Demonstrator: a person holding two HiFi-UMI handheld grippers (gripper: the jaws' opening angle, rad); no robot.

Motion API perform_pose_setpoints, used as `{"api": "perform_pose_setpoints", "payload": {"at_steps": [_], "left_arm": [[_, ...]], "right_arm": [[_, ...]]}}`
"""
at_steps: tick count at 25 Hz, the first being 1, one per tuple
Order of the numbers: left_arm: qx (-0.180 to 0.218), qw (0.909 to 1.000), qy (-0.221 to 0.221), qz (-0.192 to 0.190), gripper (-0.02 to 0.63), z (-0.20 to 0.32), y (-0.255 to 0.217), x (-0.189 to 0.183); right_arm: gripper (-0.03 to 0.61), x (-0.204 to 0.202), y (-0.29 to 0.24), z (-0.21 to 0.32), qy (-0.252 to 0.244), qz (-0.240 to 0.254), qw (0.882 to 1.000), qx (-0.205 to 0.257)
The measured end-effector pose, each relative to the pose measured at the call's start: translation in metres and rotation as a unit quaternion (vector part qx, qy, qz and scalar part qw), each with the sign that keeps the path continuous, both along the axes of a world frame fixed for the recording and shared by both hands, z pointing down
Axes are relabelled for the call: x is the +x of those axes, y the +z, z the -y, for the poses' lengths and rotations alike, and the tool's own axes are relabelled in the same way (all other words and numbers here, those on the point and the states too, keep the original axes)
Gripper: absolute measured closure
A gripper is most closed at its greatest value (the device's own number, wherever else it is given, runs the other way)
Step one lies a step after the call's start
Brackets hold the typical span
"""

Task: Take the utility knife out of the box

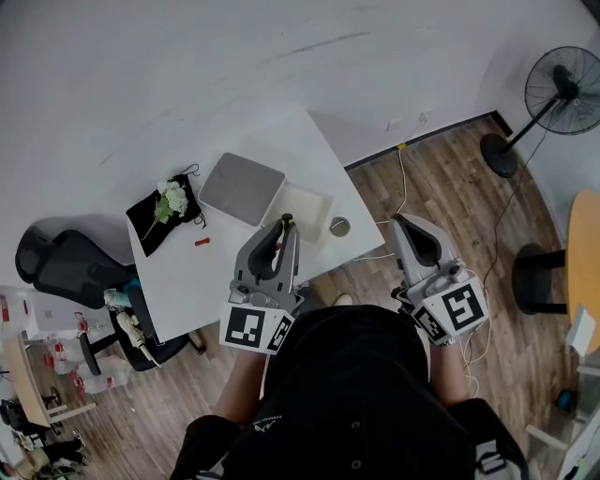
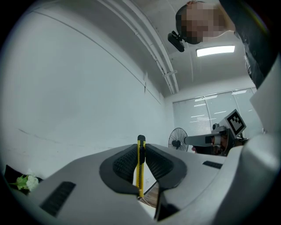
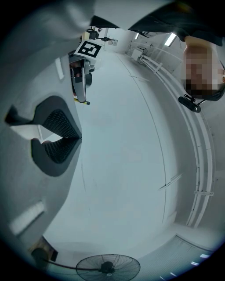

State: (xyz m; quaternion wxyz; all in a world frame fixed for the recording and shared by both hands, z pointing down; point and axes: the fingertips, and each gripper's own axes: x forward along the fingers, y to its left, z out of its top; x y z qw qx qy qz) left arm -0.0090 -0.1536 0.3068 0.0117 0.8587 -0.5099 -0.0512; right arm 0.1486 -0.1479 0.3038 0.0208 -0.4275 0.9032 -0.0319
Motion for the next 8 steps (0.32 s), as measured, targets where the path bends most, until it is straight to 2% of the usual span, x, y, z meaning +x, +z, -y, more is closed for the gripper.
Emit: {"api": "perform_pose_setpoints", "payload": {"at_steps": [8], "left_arm": [[-0.005, 1.0000, 0.000, -0.002, 0.558, 0.0018, 0.0031, 0.0010]], "right_arm": [[0.574, 0.0009, 0.0026, 0.0011, -0.002, -0.001, 1.000, -0.002]]}}
